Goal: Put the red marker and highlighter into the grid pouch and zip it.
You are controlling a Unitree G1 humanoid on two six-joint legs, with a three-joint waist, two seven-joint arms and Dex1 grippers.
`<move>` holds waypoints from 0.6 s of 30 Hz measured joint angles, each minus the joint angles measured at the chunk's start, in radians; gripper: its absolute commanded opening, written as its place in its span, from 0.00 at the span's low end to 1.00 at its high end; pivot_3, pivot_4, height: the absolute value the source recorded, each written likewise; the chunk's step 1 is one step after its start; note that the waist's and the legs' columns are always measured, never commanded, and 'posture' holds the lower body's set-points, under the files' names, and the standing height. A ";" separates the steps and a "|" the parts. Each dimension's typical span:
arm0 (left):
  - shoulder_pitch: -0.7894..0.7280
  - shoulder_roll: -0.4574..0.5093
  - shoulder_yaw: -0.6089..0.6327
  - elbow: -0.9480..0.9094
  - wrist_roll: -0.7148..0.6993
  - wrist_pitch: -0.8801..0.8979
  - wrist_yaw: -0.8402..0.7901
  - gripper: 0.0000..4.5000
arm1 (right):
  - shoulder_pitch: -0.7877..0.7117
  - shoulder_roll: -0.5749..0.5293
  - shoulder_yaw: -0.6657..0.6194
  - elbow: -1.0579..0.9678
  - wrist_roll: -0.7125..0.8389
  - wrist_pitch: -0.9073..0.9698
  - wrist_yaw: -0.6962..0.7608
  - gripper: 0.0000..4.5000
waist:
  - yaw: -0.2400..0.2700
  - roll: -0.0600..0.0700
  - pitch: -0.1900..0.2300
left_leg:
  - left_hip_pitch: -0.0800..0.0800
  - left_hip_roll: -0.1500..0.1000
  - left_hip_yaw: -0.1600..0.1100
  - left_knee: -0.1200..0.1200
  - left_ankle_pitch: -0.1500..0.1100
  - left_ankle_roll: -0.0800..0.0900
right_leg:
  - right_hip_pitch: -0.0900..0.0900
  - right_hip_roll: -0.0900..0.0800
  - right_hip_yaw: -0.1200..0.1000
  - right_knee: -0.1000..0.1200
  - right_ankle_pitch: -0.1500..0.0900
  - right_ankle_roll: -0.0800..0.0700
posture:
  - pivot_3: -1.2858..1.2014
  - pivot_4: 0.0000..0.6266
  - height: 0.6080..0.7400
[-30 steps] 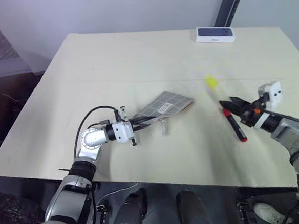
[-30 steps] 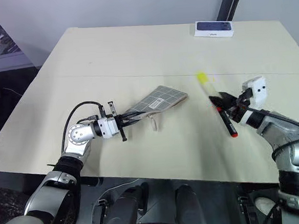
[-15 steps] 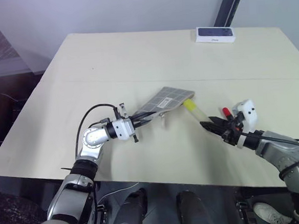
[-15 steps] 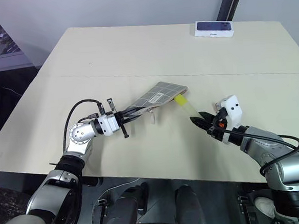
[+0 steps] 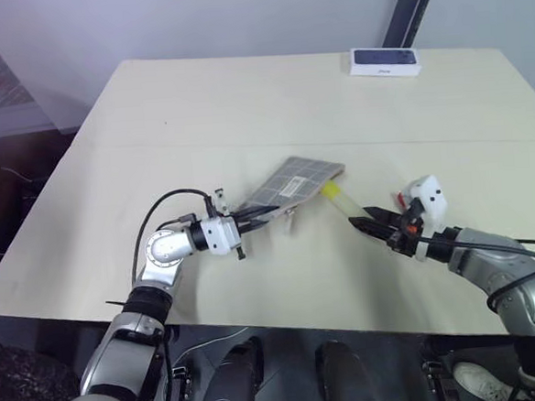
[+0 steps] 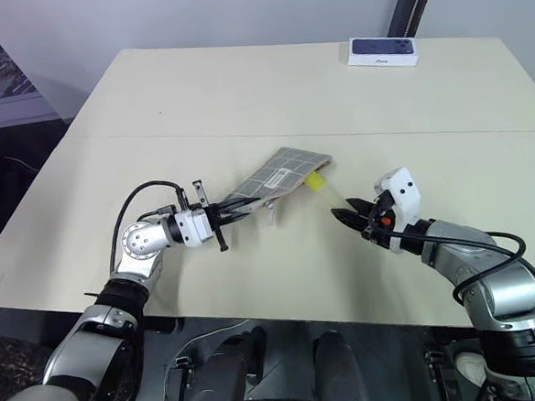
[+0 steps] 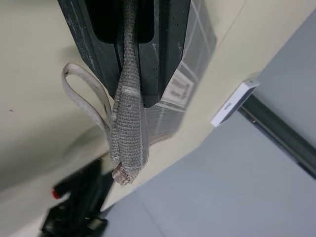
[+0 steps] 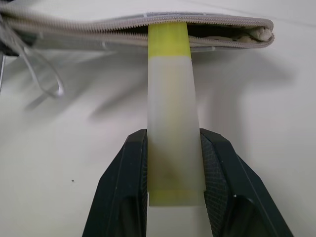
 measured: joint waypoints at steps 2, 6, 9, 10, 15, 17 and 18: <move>0.000 0.004 -0.001 0.000 -0.011 -0.006 -0.025 0.00 | -0.003 -0.032 0.013 -0.013 -0.017 -0.026 0.032 0.20 | 0.000 0.000 0.000 | 0.000 0.000 0.000 0.000 0.000 0.000 | 0.000 0.000 0.000 0.000 0.000 0.000 | 0.52 0.24 1.00; -0.008 0.012 -0.012 0.000 -0.046 -0.009 -0.095 0.00 | -0.015 -0.103 0.084 -0.027 -0.083 -0.074 0.091 0.20 | -0.002 0.000 0.000 | 0.000 0.000 0.000 0.000 0.000 0.000 | 0.000 0.000 0.000 0.000 0.000 0.000 | 0.52 0.24 1.00; -0.029 0.012 -0.014 0.000 -0.064 -0.009 -0.124 0.00 | -0.030 -0.127 0.113 -0.027 -0.124 -0.078 0.099 0.20 | 0.000 0.000 0.000 | 0.000 0.000 0.000 0.000 0.000 0.000 | 0.000 0.000 0.000 0.000 0.000 0.000 | 0.52 0.24 1.00; -0.030 0.012 -0.014 0.000 -0.075 -0.009 -0.133 0.00 | -0.032 -0.127 0.113 -0.027 -0.131 -0.084 0.101 0.20 | 0.000 0.000 0.000 | 0.000 0.000 0.000 0.000 0.000 0.000 | 0.000 0.000 0.000 0.000 0.000 0.000 | 0.52 0.24 1.00; -0.028 0.013 -0.020 -0.019 -0.124 -0.007 -0.198 0.00 | -0.032 -0.139 0.132 -0.027 -0.172 -0.159 0.151 0.20 | -0.001 0.000 0.000 | -0.001 0.000 0.000 0.000 0.000 0.000 | -0.001 0.000 0.000 0.000 0.000 0.000 | 0.52 0.24 1.00; -0.028 0.013 -0.021 -0.027 -0.139 -0.005 -0.222 0.00 | -0.040 -0.140 0.156 -0.029 -0.189 -0.187 0.170 0.20 | -0.002 0.000 0.000 | -0.001 0.000 0.000 0.000 0.000 0.000 | -0.001 0.000 0.000 0.000 0.000 0.000 | 0.52 0.24 1.00; -0.027 0.011 -0.021 -0.031 -0.148 0.001 -0.235 0.00 | -0.048 -0.140 0.171 -0.030 -0.195 -0.196 0.180 0.20 | -0.002 0.000 0.000 | -0.001 0.000 0.000 0.000 0.000 0.000 | 0.000 0.000 0.000 0.000 0.000 0.000 | 0.52 0.24 1.00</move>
